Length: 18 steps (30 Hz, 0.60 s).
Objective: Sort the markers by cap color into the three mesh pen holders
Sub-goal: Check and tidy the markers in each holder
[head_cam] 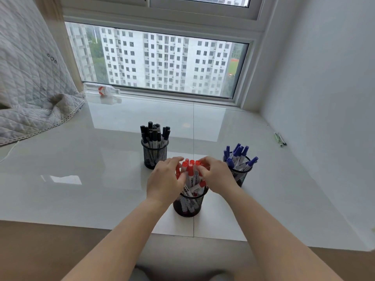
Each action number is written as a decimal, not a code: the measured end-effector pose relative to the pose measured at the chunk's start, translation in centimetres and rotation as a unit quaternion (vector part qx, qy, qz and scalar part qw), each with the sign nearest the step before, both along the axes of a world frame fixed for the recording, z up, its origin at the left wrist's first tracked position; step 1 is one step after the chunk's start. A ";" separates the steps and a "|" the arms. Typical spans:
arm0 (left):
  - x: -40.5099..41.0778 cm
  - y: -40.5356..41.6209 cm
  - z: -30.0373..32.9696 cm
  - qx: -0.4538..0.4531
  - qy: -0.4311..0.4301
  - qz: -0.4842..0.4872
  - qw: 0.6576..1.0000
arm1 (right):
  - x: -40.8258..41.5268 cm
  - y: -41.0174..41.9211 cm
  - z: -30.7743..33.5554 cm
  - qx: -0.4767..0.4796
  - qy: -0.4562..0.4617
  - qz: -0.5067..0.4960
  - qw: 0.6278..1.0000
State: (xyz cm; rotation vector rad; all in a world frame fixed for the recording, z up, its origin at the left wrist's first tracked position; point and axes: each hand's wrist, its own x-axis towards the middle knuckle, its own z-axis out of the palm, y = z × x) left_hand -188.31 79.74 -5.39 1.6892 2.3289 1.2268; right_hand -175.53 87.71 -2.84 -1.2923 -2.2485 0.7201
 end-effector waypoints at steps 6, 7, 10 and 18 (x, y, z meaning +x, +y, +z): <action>-0.2 0.8 0.0 -0.020 -0.005 -0.010 1.000 | -0.5 -0.3 0.2 0.019 -0.068 -0.004 0.998; -0.2 0.8 0.0 -0.022 -0.001 -0.010 1.000 | -0.6 -0.3 0.4 0.026 -0.079 -0.004 0.997; -0.3 0.7 0.4 -0.019 -0.019 -0.014 1.000 | -0.3 -0.5 0.9 0.034 -0.042 -0.012 0.998; -0.2 -0.5 3.2 0.111 -0.127 -0.003 0.986 | 1.5 -0.6 3.1 0.075 0.144 -0.030 0.986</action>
